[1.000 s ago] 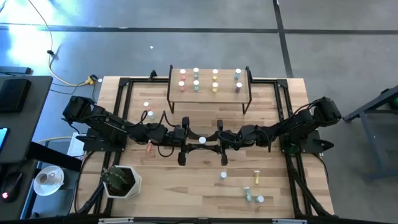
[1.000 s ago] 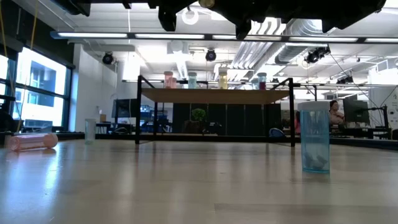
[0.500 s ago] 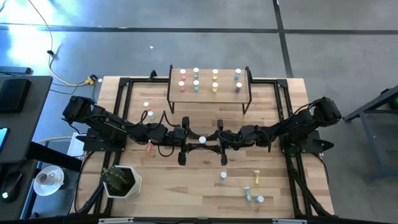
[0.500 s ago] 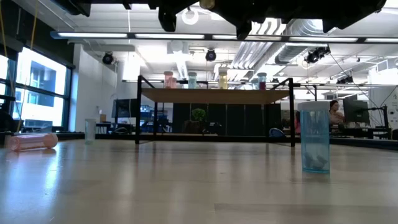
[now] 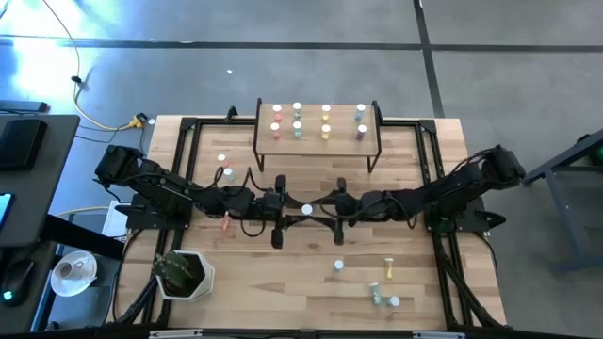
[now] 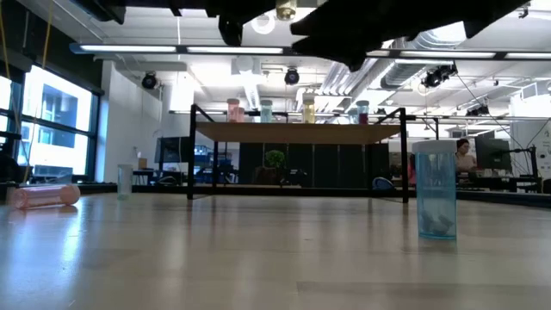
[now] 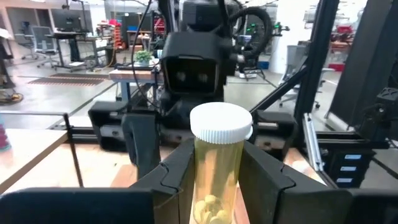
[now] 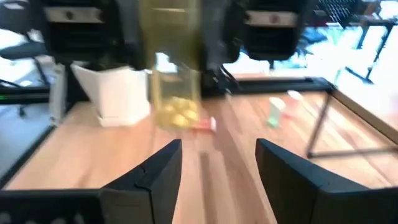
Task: Pick and place medicine bottles onto shelf by color
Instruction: Put the yellow medicine bottle on the shelf
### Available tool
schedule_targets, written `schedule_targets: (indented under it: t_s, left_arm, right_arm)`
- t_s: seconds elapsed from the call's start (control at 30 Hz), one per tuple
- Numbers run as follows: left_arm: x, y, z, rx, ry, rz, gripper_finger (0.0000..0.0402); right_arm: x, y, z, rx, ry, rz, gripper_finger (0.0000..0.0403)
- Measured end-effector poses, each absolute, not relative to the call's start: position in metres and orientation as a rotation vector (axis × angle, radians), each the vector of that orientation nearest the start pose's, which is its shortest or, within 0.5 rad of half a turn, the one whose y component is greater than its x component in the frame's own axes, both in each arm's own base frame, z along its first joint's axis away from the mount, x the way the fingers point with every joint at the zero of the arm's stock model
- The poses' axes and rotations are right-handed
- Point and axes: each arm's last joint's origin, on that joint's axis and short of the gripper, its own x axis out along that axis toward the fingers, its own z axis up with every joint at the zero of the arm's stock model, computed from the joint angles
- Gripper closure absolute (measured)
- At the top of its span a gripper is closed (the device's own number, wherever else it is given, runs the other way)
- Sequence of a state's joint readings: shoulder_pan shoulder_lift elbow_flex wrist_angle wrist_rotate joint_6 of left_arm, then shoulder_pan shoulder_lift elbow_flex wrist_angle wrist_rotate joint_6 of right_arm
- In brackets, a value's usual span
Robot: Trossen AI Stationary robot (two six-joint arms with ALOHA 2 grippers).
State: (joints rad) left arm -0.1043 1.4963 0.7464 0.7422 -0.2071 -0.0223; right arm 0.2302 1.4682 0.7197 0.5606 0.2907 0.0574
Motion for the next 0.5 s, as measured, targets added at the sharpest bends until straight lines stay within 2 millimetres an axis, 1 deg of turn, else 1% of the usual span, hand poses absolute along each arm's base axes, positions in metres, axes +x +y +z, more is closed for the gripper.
schedule_targets:
  t_s: [0.13, 0.23, 0.37, 0.5]
  left_arm:
    - [0.315, -0.026, 0.241, 0.000, 0.028, 0.149, 0.0306]
    - [0.315, -0.025, 0.241, 0.001, 0.028, 0.169, 0.0306]
    - [0.315, -0.025, 0.241, 0.001, 0.028, 0.173, 0.0306]
    - [0.315, -0.025, 0.240, 0.001, 0.032, 0.173, 0.0306]
  right_arm:
    - [0.289, 0.058, 0.234, 0.032, 0.228, -0.101, 0.0206]
    - [0.281, 0.055, 0.245, 0.046, 0.219, -0.132, 0.0206]
    - [0.270, 0.052, 0.260, 0.053, 0.175, -0.159, 0.0206]
    - [0.260, 0.050, 0.279, 0.013, 0.097, -0.155, 0.0205]
